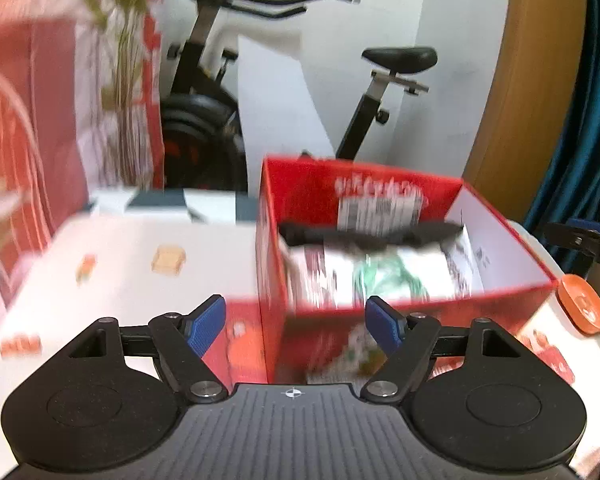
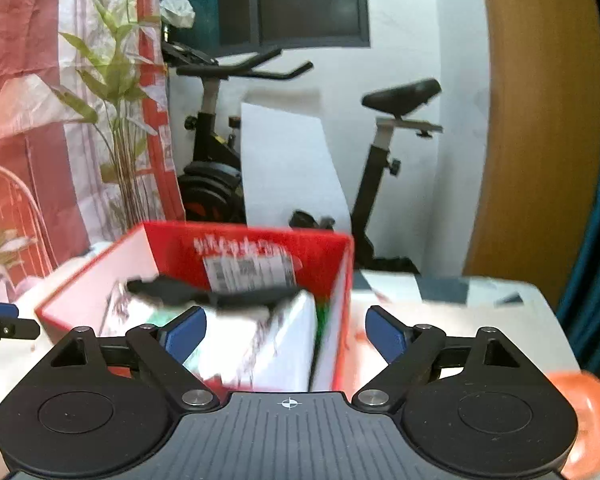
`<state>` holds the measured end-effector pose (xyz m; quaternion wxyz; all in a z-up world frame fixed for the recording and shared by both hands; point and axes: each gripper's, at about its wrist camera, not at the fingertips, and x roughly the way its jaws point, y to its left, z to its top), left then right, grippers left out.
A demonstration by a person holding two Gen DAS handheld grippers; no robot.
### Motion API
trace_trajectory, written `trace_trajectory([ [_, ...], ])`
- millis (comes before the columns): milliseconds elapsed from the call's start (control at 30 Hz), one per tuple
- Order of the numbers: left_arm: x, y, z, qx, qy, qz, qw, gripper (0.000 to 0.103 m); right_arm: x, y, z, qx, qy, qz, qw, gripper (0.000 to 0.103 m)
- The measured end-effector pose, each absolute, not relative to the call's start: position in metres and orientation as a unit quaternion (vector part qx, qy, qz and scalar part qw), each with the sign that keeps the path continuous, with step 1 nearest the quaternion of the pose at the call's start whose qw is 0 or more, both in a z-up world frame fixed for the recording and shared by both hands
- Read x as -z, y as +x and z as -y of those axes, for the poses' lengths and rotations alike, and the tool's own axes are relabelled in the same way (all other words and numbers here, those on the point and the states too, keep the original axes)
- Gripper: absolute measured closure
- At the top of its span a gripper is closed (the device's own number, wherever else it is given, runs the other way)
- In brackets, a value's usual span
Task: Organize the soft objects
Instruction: 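Move both tools to the grey knitted cloth and close on it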
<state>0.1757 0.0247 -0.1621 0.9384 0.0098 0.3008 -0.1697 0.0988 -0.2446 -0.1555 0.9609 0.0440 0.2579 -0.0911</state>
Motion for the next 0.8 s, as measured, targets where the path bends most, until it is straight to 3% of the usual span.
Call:
trace_trajectory([
  [433, 0.235, 0.168, -0.017, 0.176, -0.018, -0.372, 0.911, 0.024, 0.238, 0.052, 0.241, 0.111, 0.069, -0.324, 0.937, 0.016],
  [800, 0.262, 0.178, -0.002, 0.17, -0.033, -0.4, 0.9, 0.027, 0.283, 0.059, 0.231, 0.096, 0.094, -0.372, 0.919, 0.027],
])
